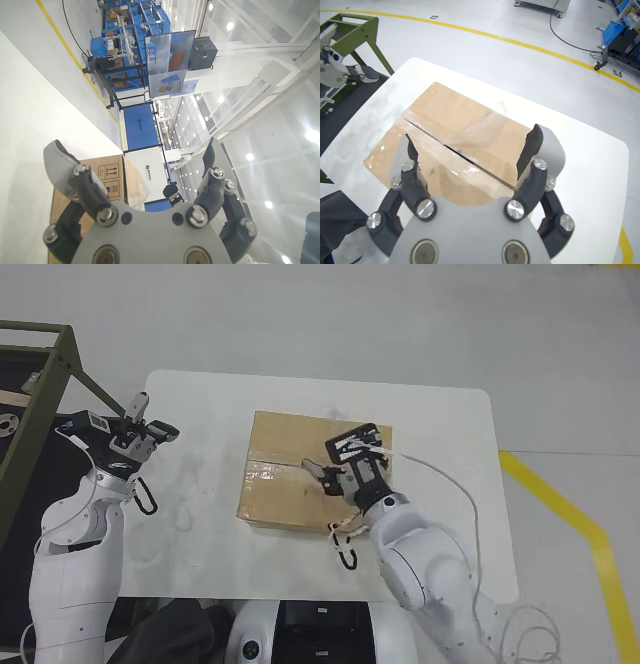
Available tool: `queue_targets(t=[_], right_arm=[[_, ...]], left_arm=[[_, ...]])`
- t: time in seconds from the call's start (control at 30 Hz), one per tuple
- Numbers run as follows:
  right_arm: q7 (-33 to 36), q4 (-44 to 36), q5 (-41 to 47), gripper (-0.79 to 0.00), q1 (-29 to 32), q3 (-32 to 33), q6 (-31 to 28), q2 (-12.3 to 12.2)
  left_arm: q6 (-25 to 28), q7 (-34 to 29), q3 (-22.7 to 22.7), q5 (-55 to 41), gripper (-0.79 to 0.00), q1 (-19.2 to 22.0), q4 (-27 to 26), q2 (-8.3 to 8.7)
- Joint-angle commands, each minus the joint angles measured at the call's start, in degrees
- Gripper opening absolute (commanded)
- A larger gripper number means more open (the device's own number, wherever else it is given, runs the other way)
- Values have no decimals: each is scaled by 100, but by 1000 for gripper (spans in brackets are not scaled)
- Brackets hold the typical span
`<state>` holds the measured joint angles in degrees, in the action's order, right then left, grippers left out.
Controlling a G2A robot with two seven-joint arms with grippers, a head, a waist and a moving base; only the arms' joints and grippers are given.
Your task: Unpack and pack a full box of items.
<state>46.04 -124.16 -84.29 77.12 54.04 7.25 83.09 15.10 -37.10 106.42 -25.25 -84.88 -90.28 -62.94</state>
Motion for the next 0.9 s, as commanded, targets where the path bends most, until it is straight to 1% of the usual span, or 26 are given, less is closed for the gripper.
queue_targets(t=[0.0,0.03,0.07,0.13,0.37,0.47,0.7,0.87], right_arm=[[55,44,127,-268,-117,-31,-97,17],[96,92,231,-419,-202,-58,-128,32],[152,165,382,-588,-304,-81,-149,52],[234,346,625,-785,-552,-110,-120,98],[282,1173,2106,-785,-1311,-223,-41,288],[401,1601,2686,-785,-1618,-289,-5,365],[739,2474,3822,-785,-2302,-516,539,576],[868,2940,4508,-785,-2660,-574,902,702]], left_arm=[[0,0,0,0,0,0,0,0],[0,0,0,0,0,0,0,0],[0,0,0,0,0,0,0,0],[0,0,0,0,0,0,0,0],[0,0,0,0,0,0,0,0],[0,0,0,0,0,0,0,0],[0,0,0,0,0,0,0,0],[0,0,0,0,0,0,0,0]])
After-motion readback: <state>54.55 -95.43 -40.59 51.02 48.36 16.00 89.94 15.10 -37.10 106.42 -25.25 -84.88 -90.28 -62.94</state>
